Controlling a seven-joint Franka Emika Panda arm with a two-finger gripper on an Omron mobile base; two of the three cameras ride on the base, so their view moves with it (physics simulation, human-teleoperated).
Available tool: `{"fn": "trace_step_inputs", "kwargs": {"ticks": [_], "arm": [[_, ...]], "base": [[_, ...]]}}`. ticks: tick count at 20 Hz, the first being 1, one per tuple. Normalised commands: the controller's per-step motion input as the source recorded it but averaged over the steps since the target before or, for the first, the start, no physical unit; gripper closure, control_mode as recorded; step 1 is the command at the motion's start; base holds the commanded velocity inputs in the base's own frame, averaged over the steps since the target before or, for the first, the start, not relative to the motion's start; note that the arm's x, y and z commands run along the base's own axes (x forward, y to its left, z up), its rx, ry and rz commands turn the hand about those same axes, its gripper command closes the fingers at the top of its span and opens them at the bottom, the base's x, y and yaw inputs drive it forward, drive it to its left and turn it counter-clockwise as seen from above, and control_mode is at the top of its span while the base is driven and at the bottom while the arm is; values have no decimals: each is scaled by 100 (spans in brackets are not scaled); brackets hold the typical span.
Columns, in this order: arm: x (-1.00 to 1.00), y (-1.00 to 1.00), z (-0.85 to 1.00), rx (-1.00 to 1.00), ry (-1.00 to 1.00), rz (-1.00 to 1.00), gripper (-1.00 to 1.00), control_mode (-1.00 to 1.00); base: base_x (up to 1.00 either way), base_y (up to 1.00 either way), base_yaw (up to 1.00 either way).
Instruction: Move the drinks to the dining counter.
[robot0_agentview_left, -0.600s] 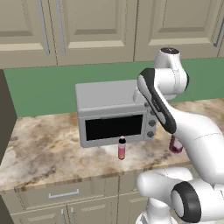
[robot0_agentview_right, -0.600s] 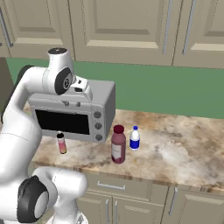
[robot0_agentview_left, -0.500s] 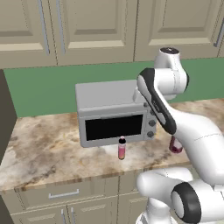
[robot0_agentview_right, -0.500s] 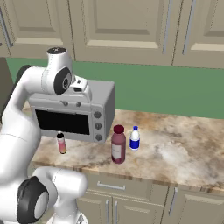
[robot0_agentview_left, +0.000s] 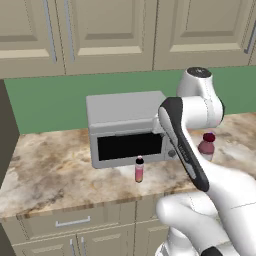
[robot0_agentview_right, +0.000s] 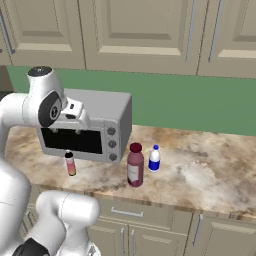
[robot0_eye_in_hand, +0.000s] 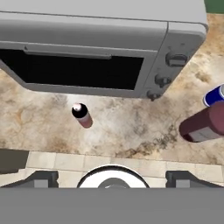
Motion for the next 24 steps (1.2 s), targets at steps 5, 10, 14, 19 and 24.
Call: {"fn": "trace_step_inputs", "kwargs": {"ticks": [5,10,14,19,24], "arm": [[-58,29,-56,0,-8,0,-100,-100],[-26,13,-61,0,-3,0,-100,-100],[0,15,-41,0,0,4,-100,-100],[1,22,-28,6,-4,7,-100,-100],[6,23,-17,10,-7,6,-100,-100]], "base": [[0,0,0],[0,0,0],[0,0,0],[0,0,0],[0,0,0]]}}
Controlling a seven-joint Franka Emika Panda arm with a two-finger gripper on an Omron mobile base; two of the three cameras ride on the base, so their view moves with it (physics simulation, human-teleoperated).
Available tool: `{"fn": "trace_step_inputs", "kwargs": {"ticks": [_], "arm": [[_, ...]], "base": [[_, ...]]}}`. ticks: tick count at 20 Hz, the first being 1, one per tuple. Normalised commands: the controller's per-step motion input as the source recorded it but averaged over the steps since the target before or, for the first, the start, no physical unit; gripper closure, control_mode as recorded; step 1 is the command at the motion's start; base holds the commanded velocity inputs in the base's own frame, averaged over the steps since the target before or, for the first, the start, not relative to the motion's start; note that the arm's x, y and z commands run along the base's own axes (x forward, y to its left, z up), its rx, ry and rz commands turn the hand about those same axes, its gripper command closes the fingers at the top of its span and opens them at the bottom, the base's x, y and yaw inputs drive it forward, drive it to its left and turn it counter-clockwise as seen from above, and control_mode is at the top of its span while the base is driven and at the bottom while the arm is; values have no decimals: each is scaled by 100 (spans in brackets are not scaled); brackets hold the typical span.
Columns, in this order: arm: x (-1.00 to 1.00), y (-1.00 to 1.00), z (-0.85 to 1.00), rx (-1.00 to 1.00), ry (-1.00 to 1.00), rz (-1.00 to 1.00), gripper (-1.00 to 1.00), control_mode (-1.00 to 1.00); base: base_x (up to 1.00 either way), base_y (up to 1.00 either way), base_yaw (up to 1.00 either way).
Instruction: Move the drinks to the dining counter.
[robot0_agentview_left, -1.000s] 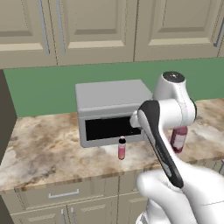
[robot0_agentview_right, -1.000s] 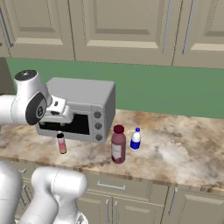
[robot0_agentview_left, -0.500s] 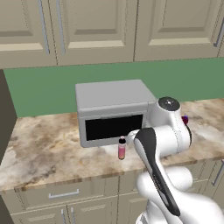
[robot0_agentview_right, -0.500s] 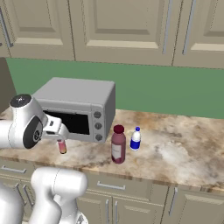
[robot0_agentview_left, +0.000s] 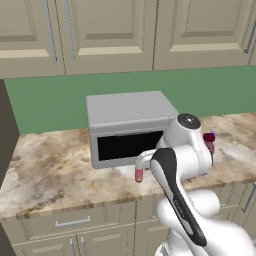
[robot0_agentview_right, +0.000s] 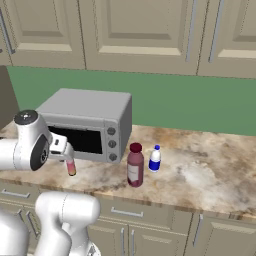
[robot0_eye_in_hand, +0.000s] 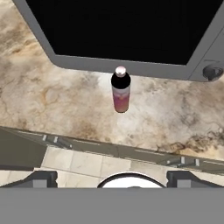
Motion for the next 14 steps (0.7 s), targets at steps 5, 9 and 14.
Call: {"fn": "trace_step_inputs", "kwargs": {"ticks": [5,9,14], "arm": [[4,2,-16,8,-4,3,-100,-100],[0,0,-12,1,-5,0,-100,-100],[0,0,0,0,-3,0,-100,-100]], "base": [[0,0,0],[0,0,0],[0,0,0]]}}
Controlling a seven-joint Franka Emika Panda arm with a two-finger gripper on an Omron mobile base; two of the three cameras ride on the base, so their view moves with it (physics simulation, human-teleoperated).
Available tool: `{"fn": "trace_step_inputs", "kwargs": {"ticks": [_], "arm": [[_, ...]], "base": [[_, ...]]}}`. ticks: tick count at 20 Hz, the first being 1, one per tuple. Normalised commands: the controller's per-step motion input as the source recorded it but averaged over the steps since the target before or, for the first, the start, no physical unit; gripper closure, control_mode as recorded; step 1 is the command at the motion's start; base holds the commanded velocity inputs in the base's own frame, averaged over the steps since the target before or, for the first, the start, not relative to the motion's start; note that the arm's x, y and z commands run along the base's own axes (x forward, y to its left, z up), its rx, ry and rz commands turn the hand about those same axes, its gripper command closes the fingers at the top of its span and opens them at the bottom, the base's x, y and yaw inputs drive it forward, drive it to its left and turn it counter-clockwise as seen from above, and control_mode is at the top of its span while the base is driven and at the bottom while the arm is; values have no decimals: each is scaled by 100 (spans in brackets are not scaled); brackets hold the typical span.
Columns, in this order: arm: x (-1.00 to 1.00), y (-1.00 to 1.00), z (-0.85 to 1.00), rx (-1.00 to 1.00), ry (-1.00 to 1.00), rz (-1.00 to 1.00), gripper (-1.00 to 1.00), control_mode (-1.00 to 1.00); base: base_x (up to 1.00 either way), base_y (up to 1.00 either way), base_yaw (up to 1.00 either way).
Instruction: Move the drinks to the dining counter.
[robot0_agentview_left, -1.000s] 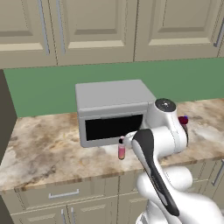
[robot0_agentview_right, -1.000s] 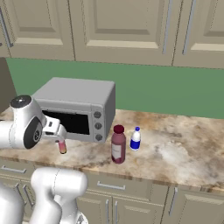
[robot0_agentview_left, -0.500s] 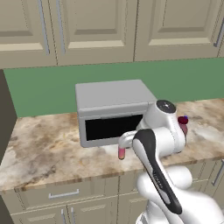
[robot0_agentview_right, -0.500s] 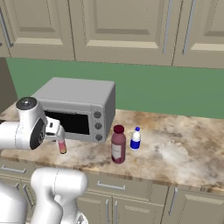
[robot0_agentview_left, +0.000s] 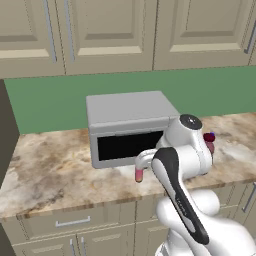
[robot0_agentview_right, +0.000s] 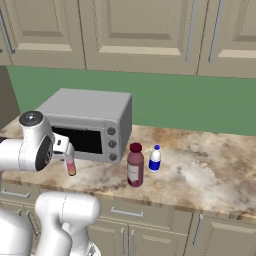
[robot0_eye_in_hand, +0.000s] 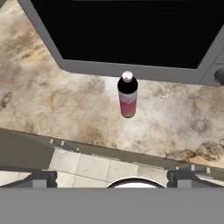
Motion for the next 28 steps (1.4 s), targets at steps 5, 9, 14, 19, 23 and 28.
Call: {"fn": "trace_step_inputs", "kwargs": {"ticks": [5,9,14,19,23,28], "arm": [[1,0,-5,0,-5,0,-100,-100],[10,0,-15,0,-5,0,-100,-100],[29,0,-29,0,0,0,-100,-100],[22,-1,-18,0,0,0,-100,-100],[22,0,-7,0,-4,0,-100,-100],[21,0,-12,0,-3,0,-100,-100]], "base": [[0,0,0],[0,0,0],[0,0,0],[0,0,0],[0,0,0],[0,0,0]]}}
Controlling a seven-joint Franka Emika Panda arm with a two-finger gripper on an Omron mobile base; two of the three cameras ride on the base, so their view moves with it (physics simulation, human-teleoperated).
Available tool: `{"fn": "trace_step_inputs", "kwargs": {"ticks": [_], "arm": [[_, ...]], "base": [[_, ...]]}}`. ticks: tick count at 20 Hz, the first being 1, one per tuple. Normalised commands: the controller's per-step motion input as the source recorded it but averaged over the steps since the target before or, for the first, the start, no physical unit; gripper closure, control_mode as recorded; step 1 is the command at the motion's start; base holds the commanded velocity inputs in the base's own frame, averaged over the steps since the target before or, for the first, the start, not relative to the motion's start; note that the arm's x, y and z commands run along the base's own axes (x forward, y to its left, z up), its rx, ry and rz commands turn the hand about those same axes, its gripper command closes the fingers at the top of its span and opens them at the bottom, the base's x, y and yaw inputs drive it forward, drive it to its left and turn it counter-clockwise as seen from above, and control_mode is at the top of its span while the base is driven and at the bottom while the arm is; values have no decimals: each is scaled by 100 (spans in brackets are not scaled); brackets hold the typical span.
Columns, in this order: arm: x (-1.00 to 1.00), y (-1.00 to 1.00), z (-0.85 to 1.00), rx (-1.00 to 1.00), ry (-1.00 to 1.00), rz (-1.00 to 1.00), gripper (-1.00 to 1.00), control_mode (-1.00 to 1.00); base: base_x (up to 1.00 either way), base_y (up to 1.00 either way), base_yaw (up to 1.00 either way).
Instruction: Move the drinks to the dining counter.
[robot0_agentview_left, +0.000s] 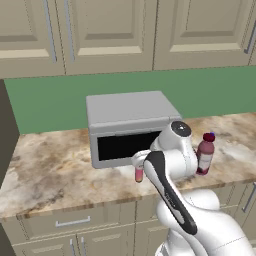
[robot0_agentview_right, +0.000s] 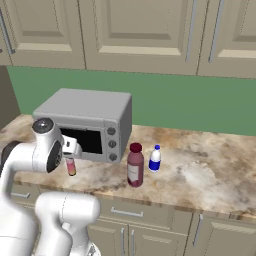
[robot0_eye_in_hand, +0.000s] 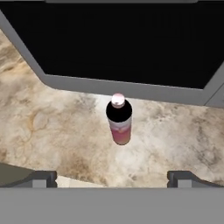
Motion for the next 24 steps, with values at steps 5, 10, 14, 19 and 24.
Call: {"fn": "trace_step_inputs", "kwargs": {"ticks": [5,10,14,19,24], "arm": [[20,0,-21,0,0,0,-100,-100],[21,0,-18,0,-4,0,-100,-100],[19,0,-4,0,-9,0,-100,-100],[15,0,-7,0,-4,0,-100,-100],[2,0,-7,0,0,0,-100,-100]], "base": [[0,0,0],[0,0,0],[0,0,0],[0,0,0],[0,0,0]]}}
